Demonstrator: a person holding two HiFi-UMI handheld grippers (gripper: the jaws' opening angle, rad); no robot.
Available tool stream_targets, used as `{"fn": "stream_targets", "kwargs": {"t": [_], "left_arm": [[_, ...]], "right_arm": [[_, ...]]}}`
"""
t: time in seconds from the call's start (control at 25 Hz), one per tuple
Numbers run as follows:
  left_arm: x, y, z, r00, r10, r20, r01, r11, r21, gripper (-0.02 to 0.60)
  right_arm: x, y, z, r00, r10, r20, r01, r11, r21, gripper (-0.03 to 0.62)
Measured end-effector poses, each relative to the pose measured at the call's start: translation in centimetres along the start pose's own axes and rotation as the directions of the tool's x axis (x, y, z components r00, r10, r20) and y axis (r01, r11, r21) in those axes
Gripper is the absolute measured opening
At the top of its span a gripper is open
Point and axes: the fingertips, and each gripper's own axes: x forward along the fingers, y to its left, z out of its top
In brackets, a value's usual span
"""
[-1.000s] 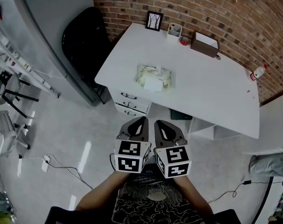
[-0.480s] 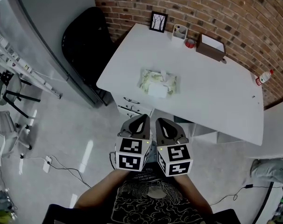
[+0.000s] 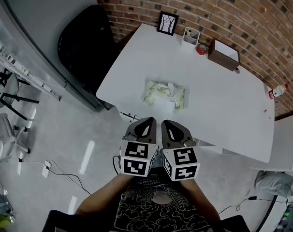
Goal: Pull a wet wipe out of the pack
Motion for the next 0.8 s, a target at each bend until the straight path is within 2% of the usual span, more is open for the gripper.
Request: {"fn": "stream_targets", "kwargs": {"t": [0.8], "left_arm": [[8.9,3.4,1.5,0.997,0.009,-0.079,-0.012,0.999,-0.038,0.012]], "right_arm": [[8.6,-6.3,1.1,0.994,-0.008,-0.107,0.007,1.0,-0.01,0.02]]}}
